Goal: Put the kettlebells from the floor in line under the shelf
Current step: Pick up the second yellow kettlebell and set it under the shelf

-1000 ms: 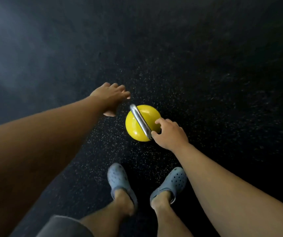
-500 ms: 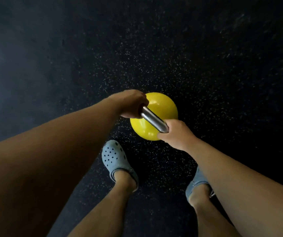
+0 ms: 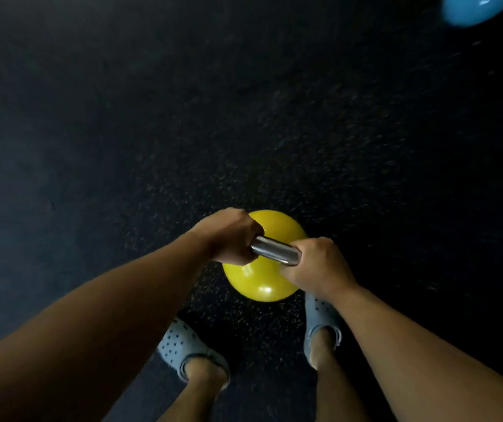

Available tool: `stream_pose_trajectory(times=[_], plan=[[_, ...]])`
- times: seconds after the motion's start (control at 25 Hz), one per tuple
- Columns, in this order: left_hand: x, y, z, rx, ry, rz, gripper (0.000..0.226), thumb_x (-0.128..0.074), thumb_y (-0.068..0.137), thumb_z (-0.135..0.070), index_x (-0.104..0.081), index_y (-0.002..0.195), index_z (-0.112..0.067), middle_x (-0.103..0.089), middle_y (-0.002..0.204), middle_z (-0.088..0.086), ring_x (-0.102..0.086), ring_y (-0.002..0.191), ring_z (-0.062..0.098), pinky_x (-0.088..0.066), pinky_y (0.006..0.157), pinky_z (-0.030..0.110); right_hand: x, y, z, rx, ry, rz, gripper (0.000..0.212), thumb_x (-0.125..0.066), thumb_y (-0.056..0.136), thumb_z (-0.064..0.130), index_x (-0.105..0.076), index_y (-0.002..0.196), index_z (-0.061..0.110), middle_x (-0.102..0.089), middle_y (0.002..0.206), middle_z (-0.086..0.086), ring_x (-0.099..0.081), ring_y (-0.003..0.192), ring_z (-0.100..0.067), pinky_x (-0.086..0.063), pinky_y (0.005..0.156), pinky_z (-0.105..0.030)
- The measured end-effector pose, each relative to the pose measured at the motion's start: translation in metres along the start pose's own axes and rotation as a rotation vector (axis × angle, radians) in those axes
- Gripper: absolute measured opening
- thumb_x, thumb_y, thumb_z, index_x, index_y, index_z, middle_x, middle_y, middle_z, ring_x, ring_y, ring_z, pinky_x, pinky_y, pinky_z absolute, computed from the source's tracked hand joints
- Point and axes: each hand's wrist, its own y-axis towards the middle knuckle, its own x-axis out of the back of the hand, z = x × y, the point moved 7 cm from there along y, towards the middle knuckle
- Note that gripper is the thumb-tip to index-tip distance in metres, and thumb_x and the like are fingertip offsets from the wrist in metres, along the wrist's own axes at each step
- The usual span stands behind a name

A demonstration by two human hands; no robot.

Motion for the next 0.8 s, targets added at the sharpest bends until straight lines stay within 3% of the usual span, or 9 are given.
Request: stream_pose_trajectory(times=[0.16,0.28,0.4,0.52,0.8], plan=[[0.087,0.051,-0.115,-0.233,0.223,-0.06,0.009,-0.057,0.079,-0.034,-0.06,0.084,-0.027,-0.064,0.072,-0.004,-0.058,0.062,0.021,-0.048,0.057,0.032,0.111,-0.047,-0.057,-0.068,0.05,-0.245,0.024,-0.068,0.065,0.035,-0.049,0.06,0.022,-0.061,0.06,-0.009,-0.057,0.058,-0.035,-0.033,0.049,-0.031],[0.148,0.089,-0.207,-0.345,0.3,-0.104,0.007,-0.058,0.081,-0.032,-0.057,0.085,-0.027,-0.062,0.071,-0.005,-0.06,0.065,0.022,-0.051,0.059,0.034,0.202,-0.084,-0.103,-0.124,0.002,-0.405,0.023,-0.071,0.066,0.037,-0.064,0.074,0.017,-0.068,0.07,-0.011,-0.064,0.067,-0.036,-0.038,0.053,-0.031],[0.2,0.139,-0.306,-0.446,0.35,-0.21,0.007,-0.059,0.082,-0.026,-0.054,0.078,-0.023,-0.053,0.066,-0.005,-0.058,0.061,0.025,-0.043,0.053,0.031,0.293,-0.127,-0.16,-0.217,-0.053,-0.554,0.025,-0.072,0.069,0.038,-0.069,0.084,0.018,-0.072,0.075,-0.008,-0.067,0.073,-0.033,-0.046,0.057,-0.033],[0.244,0.18,-0.418,-0.572,0.417,-0.377,0.011,-0.069,0.074,-0.017,-0.058,0.076,-0.017,-0.059,0.061,0.001,-0.057,0.05,0.029,-0.034,0.045,0.028,0.38,-0.176,-0.227,-0.298,-0.074,-0.714,0.021,-0.07,0.07,0.033,-0.068,0.085,0.019,-0.072,0.076,-0.01,-0.067,0.075,-0.037,-0.049,0.059,-0.036],[0.302,0.276,-0.613,-0.682,0.448,-0.531,0.027,-0.077,0.058,-0.007,-0.06,0.076,-0.015,-0.063,0.06,0.004,-0.061,0.047,0.034,-0.041,0.036,0.031,0.528,-0.256,-0.365,-0.435,-0.077,-0.858,0.026,-0.063,0.076,0.024,-0.062,0.102,0.024,-0.073,0.091,-0.01,-0.066,0.087,-0.039,-0.052,0.068,-0.04]])
